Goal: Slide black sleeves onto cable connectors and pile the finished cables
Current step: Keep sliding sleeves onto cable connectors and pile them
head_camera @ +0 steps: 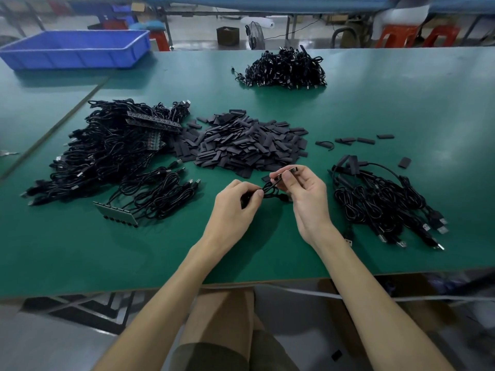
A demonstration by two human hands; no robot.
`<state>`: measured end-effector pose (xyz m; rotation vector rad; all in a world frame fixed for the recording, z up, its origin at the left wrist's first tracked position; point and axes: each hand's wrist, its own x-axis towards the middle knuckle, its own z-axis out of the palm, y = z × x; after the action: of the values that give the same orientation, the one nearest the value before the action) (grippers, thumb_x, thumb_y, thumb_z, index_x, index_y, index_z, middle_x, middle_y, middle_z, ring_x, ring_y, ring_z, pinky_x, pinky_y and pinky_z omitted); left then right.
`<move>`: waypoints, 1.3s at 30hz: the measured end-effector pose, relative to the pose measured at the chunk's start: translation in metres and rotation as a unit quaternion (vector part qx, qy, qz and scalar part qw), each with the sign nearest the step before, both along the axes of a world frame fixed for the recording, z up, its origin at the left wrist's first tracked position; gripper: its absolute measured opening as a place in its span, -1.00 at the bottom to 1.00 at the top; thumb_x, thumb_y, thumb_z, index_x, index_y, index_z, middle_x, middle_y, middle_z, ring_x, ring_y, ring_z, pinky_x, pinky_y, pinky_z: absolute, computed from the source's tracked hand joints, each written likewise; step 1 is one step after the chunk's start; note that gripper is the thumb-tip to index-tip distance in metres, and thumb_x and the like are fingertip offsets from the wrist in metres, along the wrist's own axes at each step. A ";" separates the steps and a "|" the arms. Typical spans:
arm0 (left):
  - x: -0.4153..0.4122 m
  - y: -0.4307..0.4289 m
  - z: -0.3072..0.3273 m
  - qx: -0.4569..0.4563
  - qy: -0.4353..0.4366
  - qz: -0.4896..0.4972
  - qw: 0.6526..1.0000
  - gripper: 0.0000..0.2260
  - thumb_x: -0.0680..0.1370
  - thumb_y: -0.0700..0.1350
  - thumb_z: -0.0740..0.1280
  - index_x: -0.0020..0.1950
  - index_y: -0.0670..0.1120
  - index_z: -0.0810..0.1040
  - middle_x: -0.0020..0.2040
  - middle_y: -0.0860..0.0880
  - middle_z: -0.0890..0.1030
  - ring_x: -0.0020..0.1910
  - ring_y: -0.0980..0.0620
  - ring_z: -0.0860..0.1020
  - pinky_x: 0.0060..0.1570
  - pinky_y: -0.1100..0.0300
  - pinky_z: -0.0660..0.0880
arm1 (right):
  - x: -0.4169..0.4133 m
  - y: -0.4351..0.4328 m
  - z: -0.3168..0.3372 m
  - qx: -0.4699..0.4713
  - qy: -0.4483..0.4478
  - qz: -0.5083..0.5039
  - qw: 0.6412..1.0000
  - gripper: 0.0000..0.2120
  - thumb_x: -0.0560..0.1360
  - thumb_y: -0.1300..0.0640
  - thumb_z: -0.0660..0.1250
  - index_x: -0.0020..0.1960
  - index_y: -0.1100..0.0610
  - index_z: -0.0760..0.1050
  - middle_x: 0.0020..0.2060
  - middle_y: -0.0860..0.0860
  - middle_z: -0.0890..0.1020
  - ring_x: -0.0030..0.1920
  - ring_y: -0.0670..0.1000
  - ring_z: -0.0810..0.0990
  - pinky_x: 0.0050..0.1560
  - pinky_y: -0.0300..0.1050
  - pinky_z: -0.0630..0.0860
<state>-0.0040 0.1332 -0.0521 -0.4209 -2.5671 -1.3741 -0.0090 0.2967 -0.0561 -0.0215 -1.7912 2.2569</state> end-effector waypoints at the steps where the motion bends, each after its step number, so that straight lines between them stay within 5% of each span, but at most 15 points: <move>1: 0.001 0.000 0.001 0.006 -0.003 -0.002 1.000 -0.82 0.66 0.01 0.31 0.03 -0.03 0.67 -0.08 0.09 0.59 -0.08 0.23 0.53 -0.14 0.48 0.37 | 0.000 0.000 0.000 -0.005 0.000 -0.004 1.000 -0.90 0.66 0.26 0.31 0.04 0.15 0.59 -0.12 0.04 0.75 0.01 0.02 0.71 0.15 -0.09 0.59; 3: -0.001 0.000 0.003 0.026 -0.006 0.010 1.000 -0.75 0.68 0.08 0.26 -0.04 0.02 0.68 -0.10 0.08 0.62 -0.11 0.20 0.56 -0.18 0.44 0.38 | -0.001 0.001 0.000 0.001 -0.005 -0.007 1.000 -0.90 0.66 0.27 0.30 0.08 0.14 0.59 -0.17 0.00 0.73 -0.03 -0.04 0.70 0.10 -0.16 0.58; 7: -0.021 0.000 0.011 -0.019 -0.023 0.048 0.998 -0.86 0.67 -0.10 0.31 0.04 -0.01 0.67 -0.01 0.05 0.63 -0.08 0.26 0.53 -0.11 0.50 0.39 | -0.002 0.000 -0.001 0.029 -0.018 0.001 0.999 -0.83 0.67 0.29 0.28 0.18 0.13 0.58 -0.25 -0.04 0.71 -0.11 -0.10 0.67 0.07 -0.23 0.58; 13: -0.049 0.024 0.027 -0.142 -0.025 0.021 0.989 -0.86 0.61 -0.11 0.40 0.13 -0.12 0.65 0.07 -0.06 0.53 0.05 -0.07 0.55 0.11 0.03 0.51 | -0.003 0.000 -0.003 0.031 -0.019 -0.004 0.999 -0.80 0.69 0.26 0.26 0.28 0.19 0.55 -0.28 -0.10 0.66 -0.15 -0.14 0.61 0.06 -0.25 0.57; 17: -0.061 0.041 0.033 -0.234 -0.041 0.013 0.971 -0.74 0.59 -0.02 0.42 0.21 -0.13 0.61 0.19 -0.13 0.52 0.19 -0.12 0.50 0.12 0.01 0.48 | -0.004 0.000 -0.005 0.047 -0.026 -0.021 0.998 -0.77 0.71 0.23 0.22 0.30 0.11 0.57 -0.26 -0.12 0.65 -0.14 -0.16 0.60 0.06 -0.30 0.54; 23: -0.068 0.047 0.036 -0.274 -0.080 0.005 0.958 -0.83 0.57 -0.13 0.43 0.09 -0.19 0.67 0.13 -0.21 0.60 0.20 -0.20 0.52 0.16 -0.07 0.49 | -0.002 -0.001 -0.004 0.066 -0.024 0.004 0.998 -0.76 0.71 0.12 0.26 0.31 0.12 0.61 -0.17 -0.15 0.66 -0.04 -0.10 0.62 0.13 -0.20 0.54; 26: -0.067 0.042 0.035 -0.243 -0.086 0.013 0.966 -0.84 0.55 -0.18 0.42 0.10 -0.19 0.66 0.15 -0.20 0.59 0.18 -0.18 0.54 0.16 -0.06 0.50 | 0.000 -0.002 -0.001 0.074 -0.019 0.031 0.997 -0.72 0.68 0.20 0.31 0.37 0.14 0.57 0.00 -0.22 0.73 0.09 -0.18 0.67 0.14 -0.31 0.54; 31: -0.063 0.026 0.030 -0.140 -0.112 0.025 0.983 -0.87 0.55 -0.15 0.46 0.03 -0.19 0.64 0.03 -0.11 0.63 0.05 -0.09 0.58 0.04 0.02 0.54 | 0.003 -0.003 0.000 0.113 -0.009 0.033 0.993 -0.69 0.69 0.28 0.25 0.41 0.17 0.54 -0.25 -0.12 0.66 -0.08 -0.15 0.62 0.19 -0.18 0.56; 35: -0.063 0.011 0.028 -0.037 -0.147 0.019 0.988 -0.86 0.55 -0.12 0.49 0.06 -0.11 0.62 -0.04 -0.03 0.64 -0.09 0.06 0.57 -0.19 0.25 0.42 | 0.005 -0.004 0.002 0.096 0.001 0.041 0.995 -0.77 0.67 0.29 0.28 0.31 0.19 0.55 -0.18 0.02 0.74 -0.06 -0.08 0.69 0.11 -0.21 0.58; 39: -0.057 -0.001 0.027 0.127 -0.178 -0.039 0.975 -0.83 0.59 -0.20 0.43 0.17 -0.16 0.67 -0.14 -0.09 0.69 -0.26 0.11 0.61 -0.29 0.27 0.44 | 0.006 -0.005 0.005 0.084 0.010 0.050 0.995 -0.94 0.66 0.29 0.31 0.12 0.18 0.48 -0.14 0.03 0.77 -0.05 -0.05 0.73 0.06 -0.26 0.56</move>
<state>-0.0614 0.1321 -0.0256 -0.2519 -2.6088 -1.9316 -0.0025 0.2914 -0.0515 0.1249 -2.0068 2.1550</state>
